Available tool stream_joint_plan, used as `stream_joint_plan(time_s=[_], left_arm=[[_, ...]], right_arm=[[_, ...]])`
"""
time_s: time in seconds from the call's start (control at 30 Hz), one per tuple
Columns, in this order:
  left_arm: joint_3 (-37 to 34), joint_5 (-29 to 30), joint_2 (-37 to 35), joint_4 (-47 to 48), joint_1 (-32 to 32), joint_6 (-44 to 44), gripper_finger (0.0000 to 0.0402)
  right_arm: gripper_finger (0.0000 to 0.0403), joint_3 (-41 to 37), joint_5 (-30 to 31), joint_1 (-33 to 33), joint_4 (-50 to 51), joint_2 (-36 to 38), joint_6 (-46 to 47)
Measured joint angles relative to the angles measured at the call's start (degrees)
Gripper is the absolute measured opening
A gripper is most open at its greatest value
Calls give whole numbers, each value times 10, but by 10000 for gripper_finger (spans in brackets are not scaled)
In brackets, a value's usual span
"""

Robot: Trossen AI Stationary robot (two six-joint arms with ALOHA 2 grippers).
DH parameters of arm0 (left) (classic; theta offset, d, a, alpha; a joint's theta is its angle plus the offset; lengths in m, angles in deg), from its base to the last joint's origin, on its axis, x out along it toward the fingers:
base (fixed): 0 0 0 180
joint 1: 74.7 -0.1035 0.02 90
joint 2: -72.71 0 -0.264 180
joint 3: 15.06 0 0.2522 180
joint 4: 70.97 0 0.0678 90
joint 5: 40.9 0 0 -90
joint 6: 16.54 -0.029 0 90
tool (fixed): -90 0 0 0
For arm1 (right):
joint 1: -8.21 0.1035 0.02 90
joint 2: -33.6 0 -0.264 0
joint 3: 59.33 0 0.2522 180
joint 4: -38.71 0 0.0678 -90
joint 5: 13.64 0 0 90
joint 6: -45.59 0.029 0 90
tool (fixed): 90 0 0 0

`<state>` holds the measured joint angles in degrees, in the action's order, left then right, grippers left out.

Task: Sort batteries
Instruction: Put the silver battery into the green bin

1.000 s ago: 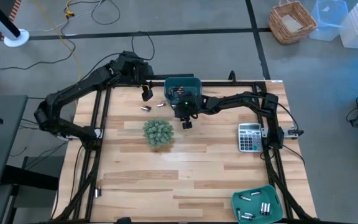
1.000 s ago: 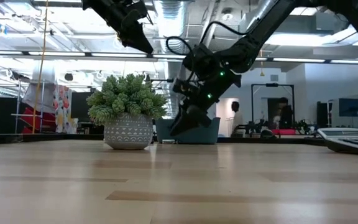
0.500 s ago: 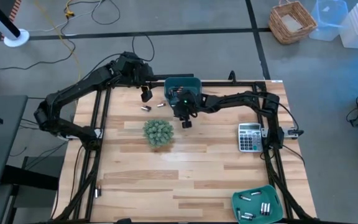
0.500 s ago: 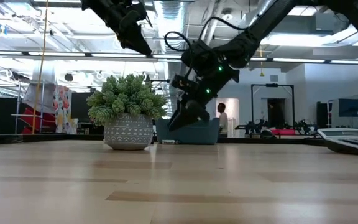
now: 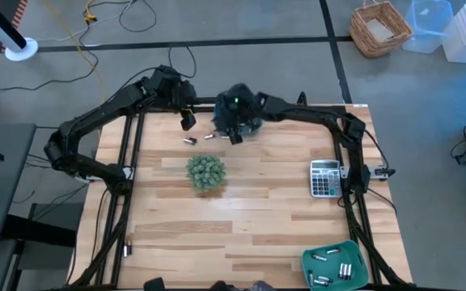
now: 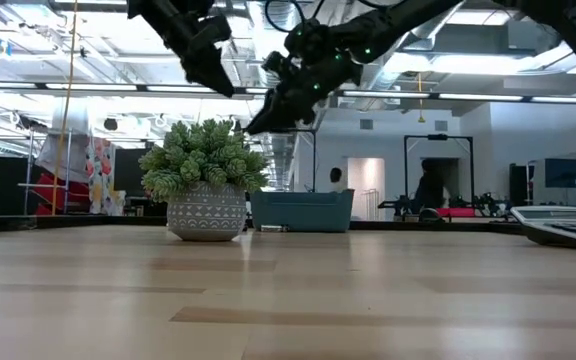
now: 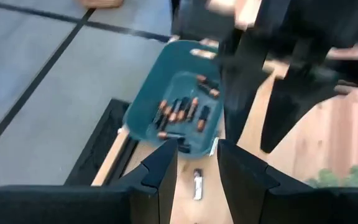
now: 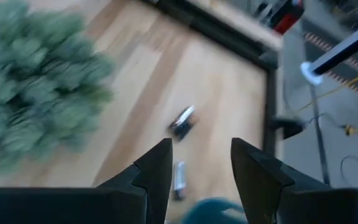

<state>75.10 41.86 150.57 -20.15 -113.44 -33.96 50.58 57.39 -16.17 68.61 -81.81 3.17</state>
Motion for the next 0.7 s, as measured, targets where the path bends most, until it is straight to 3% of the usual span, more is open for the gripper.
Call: stream_joint_plan(time_s=[0.13, 0.4, 0.7], left_arm=[[-29, -17, -13, -28, -22, 2, 109], [-100, -27, -63, -81, -48, 3, 109], [-148, -31, -87, -113, -49, -4, 109]], right_arm=[[180, 69, -40, -14, 33, -44, 2], [180, 261, -48, -16, 173, -178, -33], [187, 388, -30, 0, 277, -279, -72]])
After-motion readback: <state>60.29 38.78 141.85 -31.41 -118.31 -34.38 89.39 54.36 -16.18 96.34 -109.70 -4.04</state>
